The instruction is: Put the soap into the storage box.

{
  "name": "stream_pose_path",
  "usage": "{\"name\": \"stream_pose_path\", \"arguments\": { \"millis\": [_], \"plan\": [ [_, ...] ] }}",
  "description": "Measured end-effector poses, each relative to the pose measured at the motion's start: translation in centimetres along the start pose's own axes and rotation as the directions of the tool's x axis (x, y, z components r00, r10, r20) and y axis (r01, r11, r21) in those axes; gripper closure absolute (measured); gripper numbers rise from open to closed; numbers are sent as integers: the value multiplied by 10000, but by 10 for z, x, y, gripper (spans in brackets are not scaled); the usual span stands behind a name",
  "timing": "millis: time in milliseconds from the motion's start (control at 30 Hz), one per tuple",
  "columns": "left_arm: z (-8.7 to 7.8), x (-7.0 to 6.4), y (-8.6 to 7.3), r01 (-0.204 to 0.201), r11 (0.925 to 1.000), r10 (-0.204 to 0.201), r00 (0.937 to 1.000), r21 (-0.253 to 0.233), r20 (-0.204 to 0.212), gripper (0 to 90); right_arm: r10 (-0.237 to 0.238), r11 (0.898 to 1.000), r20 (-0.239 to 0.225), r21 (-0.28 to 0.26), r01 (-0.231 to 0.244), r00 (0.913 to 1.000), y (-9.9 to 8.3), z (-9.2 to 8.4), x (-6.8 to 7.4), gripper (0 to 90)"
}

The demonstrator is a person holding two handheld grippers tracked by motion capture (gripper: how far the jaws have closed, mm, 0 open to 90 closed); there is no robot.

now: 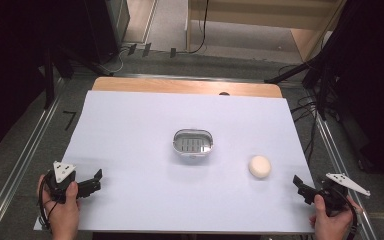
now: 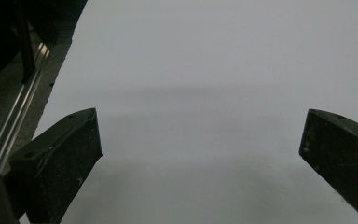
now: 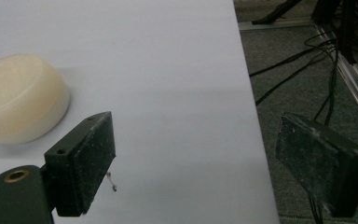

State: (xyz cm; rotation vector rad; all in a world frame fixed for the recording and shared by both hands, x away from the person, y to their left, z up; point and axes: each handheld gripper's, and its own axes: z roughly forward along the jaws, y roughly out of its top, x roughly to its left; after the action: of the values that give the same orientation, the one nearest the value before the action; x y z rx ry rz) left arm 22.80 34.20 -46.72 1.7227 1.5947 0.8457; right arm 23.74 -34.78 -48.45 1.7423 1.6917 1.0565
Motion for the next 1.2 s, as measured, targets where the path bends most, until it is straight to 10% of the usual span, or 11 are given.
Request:
{"name": "stream_pose_path", "arguments": {
  "millis": [600, 833, 1200],
  "plan": [
    [-1, -1, 0, -44, 10000, 44, 10000, -31, -7, 0, -551, 9969, -982, 502, 603, 9936, 16, 5, 31, 125],
    [-1, -1, 0, -106, 9999, 106, 9999, -57, -27, 0, -923, 9914, -2185, 710, 1101, 9715, 23, 9, 55, 22],
    [-1, -2, 0, -129, 9999, 128, 9999, -85, -26, 0, -1058, 9790, -2439, 1441, 1439, 9640, 27, 31, 81, 11]
  ]
}}
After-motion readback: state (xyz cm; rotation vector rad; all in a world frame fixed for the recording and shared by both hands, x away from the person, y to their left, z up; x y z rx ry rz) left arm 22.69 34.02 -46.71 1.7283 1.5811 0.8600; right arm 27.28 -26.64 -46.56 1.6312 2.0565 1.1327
